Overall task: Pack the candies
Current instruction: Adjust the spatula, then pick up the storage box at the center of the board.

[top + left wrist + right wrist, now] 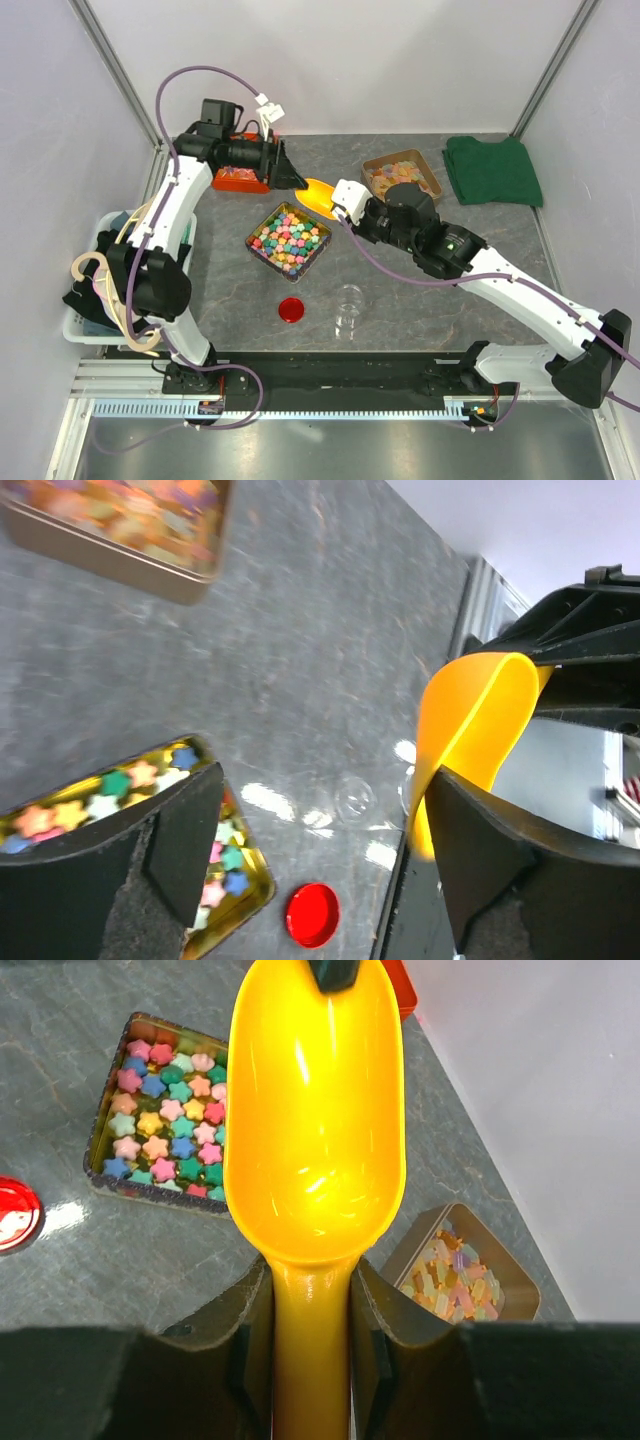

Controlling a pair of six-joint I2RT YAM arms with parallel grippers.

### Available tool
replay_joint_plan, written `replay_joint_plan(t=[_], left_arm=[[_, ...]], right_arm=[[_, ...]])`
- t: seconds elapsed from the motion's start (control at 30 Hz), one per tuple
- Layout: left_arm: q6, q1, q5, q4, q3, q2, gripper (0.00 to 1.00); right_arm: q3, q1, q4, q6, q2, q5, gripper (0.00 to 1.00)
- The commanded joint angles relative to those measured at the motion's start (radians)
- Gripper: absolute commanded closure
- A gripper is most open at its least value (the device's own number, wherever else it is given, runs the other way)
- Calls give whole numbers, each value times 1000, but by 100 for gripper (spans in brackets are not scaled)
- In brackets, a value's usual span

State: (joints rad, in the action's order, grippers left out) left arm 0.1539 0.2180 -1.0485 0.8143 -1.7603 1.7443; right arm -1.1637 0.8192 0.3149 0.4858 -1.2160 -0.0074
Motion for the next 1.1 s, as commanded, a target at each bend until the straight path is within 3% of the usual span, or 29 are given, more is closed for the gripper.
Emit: replay_joint_plan(t=[0.0,0.37,0.7,0.8,1.07], left_arm=[[38,-61,157,-14,-41,-9,11],[171,-63,683,-158,291,-31,8],[291,-65,903,-325,465,-8,9],[305,-63,900,-330,484,1,12],[342,-63,933,-342,516,30,39]], right_arm=[[1,1,-33,8,30,1,100],[-13,1,-10,42,21,75,100],[-8,1,0,42,13,80,100],[-8,1,0,42,12,81,100],[-13,1,0,42,4,73,100]])
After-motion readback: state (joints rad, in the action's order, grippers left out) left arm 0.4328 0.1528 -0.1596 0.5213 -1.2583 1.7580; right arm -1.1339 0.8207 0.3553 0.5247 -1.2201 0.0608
